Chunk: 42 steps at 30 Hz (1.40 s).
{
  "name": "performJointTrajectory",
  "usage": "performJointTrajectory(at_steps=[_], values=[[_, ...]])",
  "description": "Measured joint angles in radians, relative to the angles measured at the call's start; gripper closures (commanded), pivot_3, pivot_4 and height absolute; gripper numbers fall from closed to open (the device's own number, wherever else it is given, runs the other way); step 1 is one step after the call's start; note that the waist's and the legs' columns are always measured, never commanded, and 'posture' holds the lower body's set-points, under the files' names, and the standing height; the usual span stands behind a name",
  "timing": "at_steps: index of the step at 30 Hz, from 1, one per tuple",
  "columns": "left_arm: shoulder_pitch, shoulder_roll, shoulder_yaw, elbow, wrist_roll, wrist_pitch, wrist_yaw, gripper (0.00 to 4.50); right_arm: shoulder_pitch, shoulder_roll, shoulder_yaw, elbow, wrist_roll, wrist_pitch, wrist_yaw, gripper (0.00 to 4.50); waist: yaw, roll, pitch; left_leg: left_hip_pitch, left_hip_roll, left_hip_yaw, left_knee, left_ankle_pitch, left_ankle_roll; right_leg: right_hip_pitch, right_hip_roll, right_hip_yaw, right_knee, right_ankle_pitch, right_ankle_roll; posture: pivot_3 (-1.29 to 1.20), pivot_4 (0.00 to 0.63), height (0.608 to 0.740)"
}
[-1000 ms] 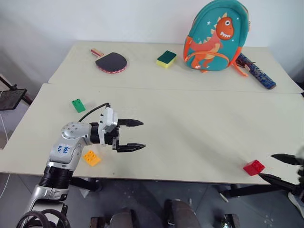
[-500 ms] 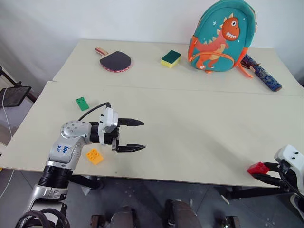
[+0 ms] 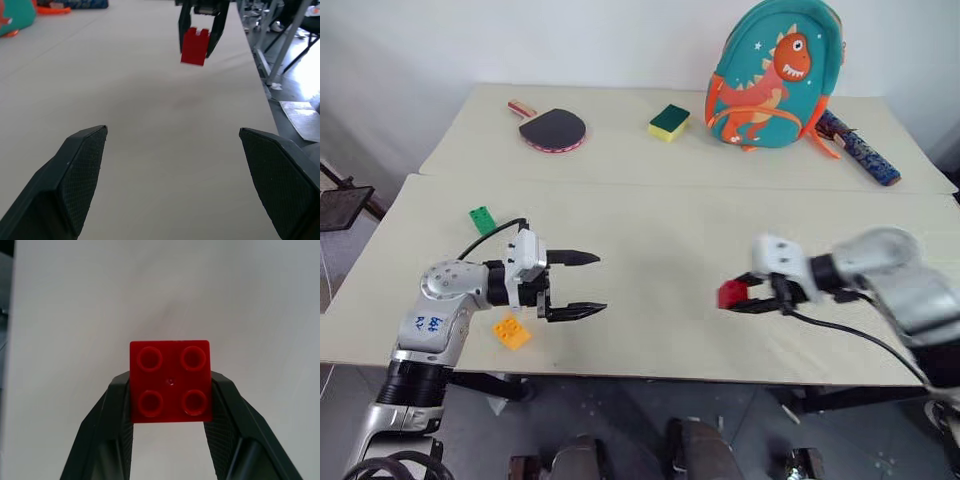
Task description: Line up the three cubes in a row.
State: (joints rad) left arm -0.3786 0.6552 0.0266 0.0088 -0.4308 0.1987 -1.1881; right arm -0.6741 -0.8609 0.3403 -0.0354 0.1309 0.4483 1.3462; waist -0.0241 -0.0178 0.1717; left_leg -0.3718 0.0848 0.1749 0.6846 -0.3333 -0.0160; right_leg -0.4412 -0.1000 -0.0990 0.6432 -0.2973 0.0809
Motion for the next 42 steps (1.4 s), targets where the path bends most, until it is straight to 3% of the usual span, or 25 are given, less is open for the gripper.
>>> performJointTrajectory(at_steps=[3, 8, 14, 17, 22, 26, 28, 29, 32, 37, 42], values=[[0.043, -0.001, 0.006, -0.052, -0.002, 0.021, 0.035, 0.00, -0.104, 0.097, 0.118, 0.127, -0.083, -0.067, 0.039, 3.00, 0.005, 0.000, 0.000, -0.005, -0.001, 0.001, 0.001, 0.000, 0.000, -0.003, -0.001, -0.002, 0.004, 0.000, 0.000, 0.00, 0.150, 0.740], [0.077, 0.003, 0.029, -0.111, -0.004, 0.034, 0.074, 0.00, -0.166, 0.150, 0.140, 0.222, -0.126, -0.125, 0.066, 3.00, -0.002, 0.000, 0.000, -0.004, 0.000, 0.001, 0.001, 0.000, 0.000, -0.003, -0.001, -0.003, 0.002, 0.000, 0.000, 0.00, 0.150, 0.740], [0.107, 0.013, 0.060, -0.144, -0.007, 0.050, 0.116, 0.00, -0.156, 0.168, 0.137, 0.222, -0.137, -0.100, 0.069, 0.98, -0.008, 0.000, 0.000, -0.003, 0.001, 0.001, 0.002, 0.000, 0.000, -0.003, -0.001, -0.002, 0.003, 0.000, 0.000, 0.00, 0.150, 0.740], [0.155, 0.027, 0.151, -0.159, -0.029, 0.059, 0.160, 0.00, -0.126, 0.161, 0.030, 0.193, -0.062, -0.125, 0.067, 0.02, -0.006, 0.001, 0.000, -0.003, 0.001, 0.000, 0.001, 0.000, -0.001, -0.004, -0.001, -0.002, 0.003, 0.000, 0.000, 0.00, 0.150, 0.740], [0.247, 0.011, 0.365, -0.145, -0.059, 0.012, 0.255, 0.00, -0.007, 0.126, -0.190, 0.216, 0.084, -0.349, 0.096, 0.02, -0.001, 0.000, 0.000, -0.003, 0.000, 0.000, 0.000, 0.000, 0.000, -0.002, -0.002, -0.004, 0.000, 0.000, 0.000, 0.00, 0.150, 0.740], [0.401, -0.046, 0.560, -0.094, -0.072, -0.036, 0.354, 0.00, 0.174, 0.119, -0.347, 0.198, 0.233, -0.357, 0.114, 0.02, -0.003, 0.000, 0.000, -0.001, 0.000, 0.000, -0.001, -0.001, 0.000, -0.002, -0.003, -0.004, 0.001, 0.000, 0.000, 0.00, 0.150, 0.740], [0.471, -0.085, 0.657, -0.027, -0.074, -0.058, 0.419, 0.00, 0.270, 0.139, -0.417, 0.185, 0.289, -0.355, 0.088, 0.02, -0.007, 0.000, 0.000, 0.002, 0.001, -0.002, -0.002, -0.002, 0.000, -0.002, -0.003, -0.004, 0.002, 0.000, 0.000, 0.00, 0.150, 0.740], [0.500, -0.106, 0.702, -0.004, -0.074, -0.075, 0.457, 0.00, 0.298, 0.201, -0.481, 0.185, 0.336, -0.374, 0.046, 0.02, -0.011, -0.002, 0.001, 0.002, 0.002, -0.001, -0.002, -0.002, 0.000, -0.002, -0.003, -0.004, 0.002, 0.000, -0.001, 0.00, 0.150, 0.740], [0.535, -0.148, 0.741, 0.011, -0.074, -0.111, 0.514, 0.00, 0.308, 0.325, -0.549, 0.189, 0.399, -0.484, -0.018, 0.02, -0.009, -0.002, 0.001, 0.003, 0.001, -0.001, -0.001, -0.001, 0.001, -0.001, -0.003, -0.003, 0.001, 0.002, -0.003, 0.00, 0.150, 0.740], [0.533, -0.196, 0.734, 0.004, -0.074, -0.121, 0.599, 0.00, 0.332, 0.322, -0.548, 0.220, 0.397, -0.543, -0.015, 0.02, 0.006, -0.003, 0.000, 0.004, -0.003, -0.003, -0.001, 0.000, 0.003, 0.002, -0.010, -0.006, 0.001, 0.002, -0.003, 0.00, 0.150, 0.740], [0.329, -0.249, 0.639, -0.040, -0.070, -0.047, 0.789, 0.00, 0.305, 0.331, -0.547, 0.247, 0.397, -0.608, -0.028, 0.02, 0.016, -0.003, 0.000, 0.004, -0.004, -0.004, -0.001, 0.001, 0.004, 0.003, -0.010, -0.007, 0.003, 0.003, -0.002, 0.00, 0.150, 0.740]])
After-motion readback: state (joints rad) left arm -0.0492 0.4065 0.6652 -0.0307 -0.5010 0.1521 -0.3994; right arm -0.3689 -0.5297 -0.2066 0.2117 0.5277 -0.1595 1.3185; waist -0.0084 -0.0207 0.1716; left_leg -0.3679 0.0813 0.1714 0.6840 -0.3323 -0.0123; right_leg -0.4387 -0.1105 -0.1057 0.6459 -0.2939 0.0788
